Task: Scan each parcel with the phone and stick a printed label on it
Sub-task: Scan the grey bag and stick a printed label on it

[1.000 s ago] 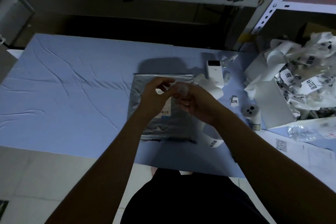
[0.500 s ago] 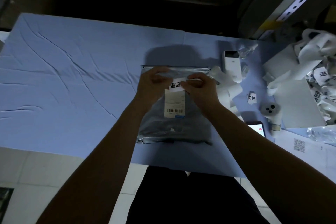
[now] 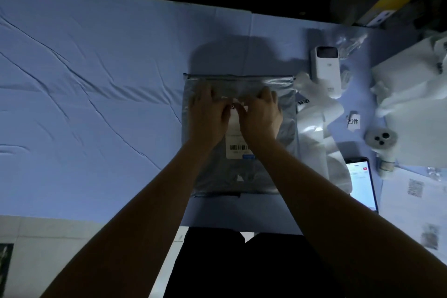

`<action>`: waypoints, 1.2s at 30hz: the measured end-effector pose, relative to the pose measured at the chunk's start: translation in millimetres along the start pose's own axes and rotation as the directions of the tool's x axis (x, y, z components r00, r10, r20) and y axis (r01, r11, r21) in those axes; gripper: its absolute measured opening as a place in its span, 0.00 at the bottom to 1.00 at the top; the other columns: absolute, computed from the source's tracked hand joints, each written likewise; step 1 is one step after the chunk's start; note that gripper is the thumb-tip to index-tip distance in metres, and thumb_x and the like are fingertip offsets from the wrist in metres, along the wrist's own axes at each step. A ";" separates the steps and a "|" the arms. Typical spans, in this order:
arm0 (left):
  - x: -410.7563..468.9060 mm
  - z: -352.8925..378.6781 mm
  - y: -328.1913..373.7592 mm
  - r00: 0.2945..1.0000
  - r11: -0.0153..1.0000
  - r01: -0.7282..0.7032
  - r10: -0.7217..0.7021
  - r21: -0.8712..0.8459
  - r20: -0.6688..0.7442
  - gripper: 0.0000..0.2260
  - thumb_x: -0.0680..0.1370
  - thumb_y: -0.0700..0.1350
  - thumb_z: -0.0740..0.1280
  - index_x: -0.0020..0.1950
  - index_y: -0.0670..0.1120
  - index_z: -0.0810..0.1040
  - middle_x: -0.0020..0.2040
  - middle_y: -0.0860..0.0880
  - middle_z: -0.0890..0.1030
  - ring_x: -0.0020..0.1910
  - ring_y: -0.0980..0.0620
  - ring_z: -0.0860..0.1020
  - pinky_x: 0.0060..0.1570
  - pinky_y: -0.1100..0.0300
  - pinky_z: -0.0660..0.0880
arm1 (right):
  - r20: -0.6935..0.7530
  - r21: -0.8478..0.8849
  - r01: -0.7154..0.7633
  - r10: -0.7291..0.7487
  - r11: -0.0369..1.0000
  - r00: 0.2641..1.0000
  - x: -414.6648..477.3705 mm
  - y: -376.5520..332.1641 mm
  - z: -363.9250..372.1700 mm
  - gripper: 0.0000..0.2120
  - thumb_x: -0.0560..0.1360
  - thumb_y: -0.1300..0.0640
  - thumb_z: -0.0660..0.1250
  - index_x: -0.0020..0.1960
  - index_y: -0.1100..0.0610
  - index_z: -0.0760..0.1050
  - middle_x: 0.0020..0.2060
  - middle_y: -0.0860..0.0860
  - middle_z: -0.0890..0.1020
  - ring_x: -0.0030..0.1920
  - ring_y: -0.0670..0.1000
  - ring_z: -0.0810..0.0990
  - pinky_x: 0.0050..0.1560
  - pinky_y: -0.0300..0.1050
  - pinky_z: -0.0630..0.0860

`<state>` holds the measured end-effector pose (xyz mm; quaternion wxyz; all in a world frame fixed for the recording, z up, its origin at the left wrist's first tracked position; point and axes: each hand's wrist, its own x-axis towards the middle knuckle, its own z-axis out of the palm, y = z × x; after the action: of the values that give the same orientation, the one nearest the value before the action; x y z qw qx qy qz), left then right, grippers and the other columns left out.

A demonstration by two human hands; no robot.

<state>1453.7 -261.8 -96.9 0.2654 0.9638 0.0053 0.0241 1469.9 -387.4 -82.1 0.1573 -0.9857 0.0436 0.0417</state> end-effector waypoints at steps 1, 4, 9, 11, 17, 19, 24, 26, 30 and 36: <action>-3.0 -1.8 -3.9 1.000 1.000 0.018 -0.018 0.020 -0.010 0.09 0.79 0.49 0.69 0.57 0.50 0.84 0.62 0.42 0.74 0.62 0.43 0.73 0.62 0.48 0.72 | 0.011 0.017 -0.006 0.006 1.000 1.000 -1.5 5.6 -1.7 0.07 0.78 0.50 0.71 0.52 0.52 0.84 0.58 0.54 0.76 0.59 0.57 0.74 0.57 0.56 0.76; -12.1 -9.8 -17.3 0.997 0.997 0.072 -0.072 0.017 0.003 0.08 0.79 0.51 0.69 0.55 0.51 0.85 0.62 0.43 0.73 0.61 0.43 0.71 0.57 0.53 0.68 | 0.027 0.097 -0.104 0.102 0.990 0.994 -9.6 30.1 -9.5 0.07 0.79 0.49 0.67 0.52 0.50 0.81 0.57 0.54 0.74 0.57 0.59 0.75 0.57 0.57 0.76; -40.2 -24.2 -43.7 0.955 0.956 0.282 -0.288 -0.086 -0.076 0.11 0.77 0.53 0.71 0.57 0.52 0.84 0.64 0.45 0.74 0.62 0.44 0.73 0.58 0.49 0.70 | 0.031 0.149 -0.284 0.282 0.947 0.959 -32.9 82.8 -23.1 0.29 0.73 0.42 0.73 0.70 0.50 0.71 0.63 0.57 0.71 0.62 0.61 0.70 0.59 0.57 0.73; -52.3 -26.7 -46.4 0.927 0.903 0.362 -0.374 -0.232 -0.010 0.19 0.76 0.54 0.72 0.65 0.50 0.79 0.63 0.47 0.75 0.58 0.46 0.77 0.57 0.48 0.76 | 0.150 0.249 -0.381 0.353 0.891 0.924 -39.7 97.6 -26.0 0.40 0.71 0.38 0.75 0.75 0.53 0.66 0.66 0.58 0.74 0.64 0.59 0.74 0.62 0.57 0.76; -87.4 -29.7 -33.1 0.747 0.622 0.658 -0.610 -0.424 0.265 0.25 0.68 0.55 0.80 0.59 0.46 0.79 0.48 0.53 0.81 0.50 0.47 0.81 0.44 0.56 0.79 | 0.380 0.386 -0.346 0.194 0.855 0.904 -55.2 117.4 -32.0 0.36 0.69 0.36 0.77 0.68 0.57 0.73 0.59 0.55 0.82 0.54 0.54 0.81 0.51 0.48 0.80; -96.1 -28.6 -25.1 0.744 0.584 0.656 -0.607 -0.478 0.280 0.31 0.66 0.51 0.82 0.66 0.46 0.77 0.55 0.50 0.81 0.54 0.48 0.80 0.50 0.55 0.80 | 0.385 0.420 -0.329 0.162 0.846 0.909 -57.6 119.1 -34.4 0.35 0.69 0.38 0.78 0.67 0.57 0.74 0.59 0.55 0.82 0.53 0.53 0.81 0.53 0.50 0.80; -121.1 -56.8 -12.1 0.756 0.575 0.572 -0.646 -0.585 0.104 0.34 0.67 0.47 0.82 0.70 0.50 0.74 0.56 0.54 0.80 0.48 0.60 0.81 0.40 0.70 0.77 | 0.351 0.520 -0.225 0.034 0.824 0.936 -60.9 107.7 -50.1 0.33 0.68 0.38 0.78 0.66 0.55 0.75 0.59 0.52 0.83 0.56 0.55 0.82 0.57 0.55 0.81; -134.7 -82.1 -12.2 0.750 0.576 0.532 -0.661 -0.620 0.029 0.34 0.67 0.45 0.82 0.70 0.51 0.74 0.52 0.59 0.79 0.41 0.67 0.80 0.34 0.74 0.75 | 0.315 0.548 -0.141 -0.047 0.825 0.948 -60.7 88.8 -62.2 0.35 0.66 0.34 0.76 0.65 0.52 0.76 0.58 0.49 0.84 0.57 0.53 0.82 0.57 0.55 0.81; -168.7 -138.1 -20.7 0.713 0.571 0.504 -0.698 -0.648 -0.060 0.34 0.69 0.46 0.81 0.72 0.50 0.73 0.56 0.55 0.80 0.42 0.64 0.81 0.40 0.63 0.81 | 0.276 0.615 -0.006 -0.209 0.788 0.938 -64.5 30.9 -81.8 0.35 0.64 0.32 0.73 0.64 0.50 0.78 0.56 0.46 0.84 0.55 0.50 0.82 0.53 0.49 0.80; -239.0 -209.6 -54.9 0.608 0.568 0.458 -0.762 -0.684 -0.225 0.34 0.70 0.46 0.80 0.73 0.47 0.71 0.61 0.49 0.78 0.48 0.55 0.80 0.48 0.55 0.81 | 0.283 0.649 0.132 -0.399 0.750 0.872 -99.2 -65.2 -82.3 0.31 0.66 0.34 0.76 0.63 0.49 0.78 0.56 0.46 0.84 0.55 0.51 0.82 0.57 0.57 0.81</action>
<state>1204.9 -113.0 44.4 0.5158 0.7300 0.4128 0.1751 1383.5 -344.3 25.4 0.4765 -0.8462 -0.1229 0.2047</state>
